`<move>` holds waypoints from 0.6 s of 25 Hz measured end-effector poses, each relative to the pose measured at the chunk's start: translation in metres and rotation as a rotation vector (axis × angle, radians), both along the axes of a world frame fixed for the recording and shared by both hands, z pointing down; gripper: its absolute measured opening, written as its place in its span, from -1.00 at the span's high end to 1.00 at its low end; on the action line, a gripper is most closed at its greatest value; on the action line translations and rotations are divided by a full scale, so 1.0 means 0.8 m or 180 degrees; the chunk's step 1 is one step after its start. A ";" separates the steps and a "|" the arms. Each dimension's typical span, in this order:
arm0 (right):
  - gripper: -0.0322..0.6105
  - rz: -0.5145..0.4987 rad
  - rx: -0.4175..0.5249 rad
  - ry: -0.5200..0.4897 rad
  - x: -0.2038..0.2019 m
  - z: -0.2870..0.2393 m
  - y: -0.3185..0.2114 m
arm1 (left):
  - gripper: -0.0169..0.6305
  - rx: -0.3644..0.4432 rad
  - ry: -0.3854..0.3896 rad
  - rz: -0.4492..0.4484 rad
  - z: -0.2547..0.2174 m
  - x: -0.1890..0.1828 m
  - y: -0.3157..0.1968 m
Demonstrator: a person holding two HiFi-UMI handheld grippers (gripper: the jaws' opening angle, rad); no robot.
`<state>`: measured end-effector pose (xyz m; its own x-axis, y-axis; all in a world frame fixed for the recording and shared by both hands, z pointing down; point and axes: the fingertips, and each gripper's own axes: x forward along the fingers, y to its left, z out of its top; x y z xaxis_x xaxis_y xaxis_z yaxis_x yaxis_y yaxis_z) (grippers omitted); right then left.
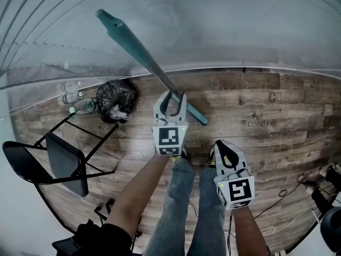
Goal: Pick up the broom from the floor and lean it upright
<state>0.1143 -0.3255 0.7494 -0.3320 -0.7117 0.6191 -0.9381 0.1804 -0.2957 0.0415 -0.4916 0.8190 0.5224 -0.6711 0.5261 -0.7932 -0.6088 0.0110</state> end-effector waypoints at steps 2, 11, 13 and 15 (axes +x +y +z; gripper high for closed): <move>0.84 -0.0008 -0.0001 -0.0003 -0.002 0.000 0.002 | 0.43 0.0003 0.0022 0.0037 -0.002 0.002 0.000; 0.84 -0.0044 0.0000 0.0040 0.007 -0.008 -0.005 | 0.32 0.0000 -0.0043 0.0065 -0.017 -0.003 0.008; 0.84 -0.0079 0.0026 0.0077 0.011 -0.017 -0.009 | 0.32 -0.0018 -0.0049 0.0070 -0.029 -0.010 0.016; 0.84 -0.0101 0.0064 0.0126 0.015 -0.032 -0.011 | 0.32 -0.0044 -0.0041 0.0061 -0.047 -0.022 0.025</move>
